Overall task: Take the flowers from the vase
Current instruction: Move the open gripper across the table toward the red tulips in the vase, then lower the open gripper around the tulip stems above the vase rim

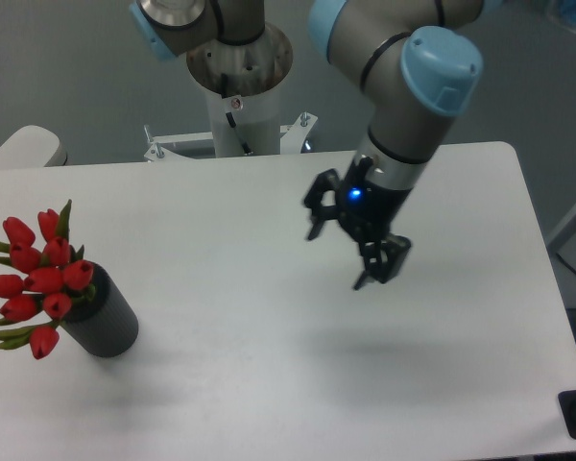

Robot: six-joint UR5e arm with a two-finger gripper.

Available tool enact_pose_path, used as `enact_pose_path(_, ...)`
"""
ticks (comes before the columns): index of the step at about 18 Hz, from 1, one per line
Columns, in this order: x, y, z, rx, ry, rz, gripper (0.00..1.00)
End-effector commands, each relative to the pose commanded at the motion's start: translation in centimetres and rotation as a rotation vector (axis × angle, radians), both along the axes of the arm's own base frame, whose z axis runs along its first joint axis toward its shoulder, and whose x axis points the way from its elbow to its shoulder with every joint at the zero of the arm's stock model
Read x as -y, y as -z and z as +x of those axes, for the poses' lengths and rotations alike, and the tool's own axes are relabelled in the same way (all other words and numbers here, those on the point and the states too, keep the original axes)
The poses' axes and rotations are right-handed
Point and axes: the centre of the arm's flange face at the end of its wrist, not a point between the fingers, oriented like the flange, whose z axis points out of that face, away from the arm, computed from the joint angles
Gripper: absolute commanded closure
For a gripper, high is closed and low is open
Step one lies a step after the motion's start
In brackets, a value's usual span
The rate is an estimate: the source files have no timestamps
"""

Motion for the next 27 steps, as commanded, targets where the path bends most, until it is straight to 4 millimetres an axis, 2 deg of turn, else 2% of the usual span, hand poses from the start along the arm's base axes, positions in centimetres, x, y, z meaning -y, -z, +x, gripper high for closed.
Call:
enact_pose_path(9, -0.4, 3.7, 6.5, 0.151, -0.007, 0.204, 0.00)
enact_pose_path(10, -0.9, 4.1, 8.0, 0.165, 0.014, 0.212, 0.00)
enact_pose_path(13, -1.9, 5.4, 10.8, 0.208, 0.056, 0.218, 0.00)
enact_pose_path(19, -4.2, 6.0, 15.3, 0.255, 0.108, 0.219, 0.00)
enact_pose_path(24, -5.1, 7.0, 17.9, 0.229, 0.121, 0.250, 0.00)
enact_pose_path(27, -5.2, 7.7, 18.0, 0.235, 0.098, 0.249, 0.00)
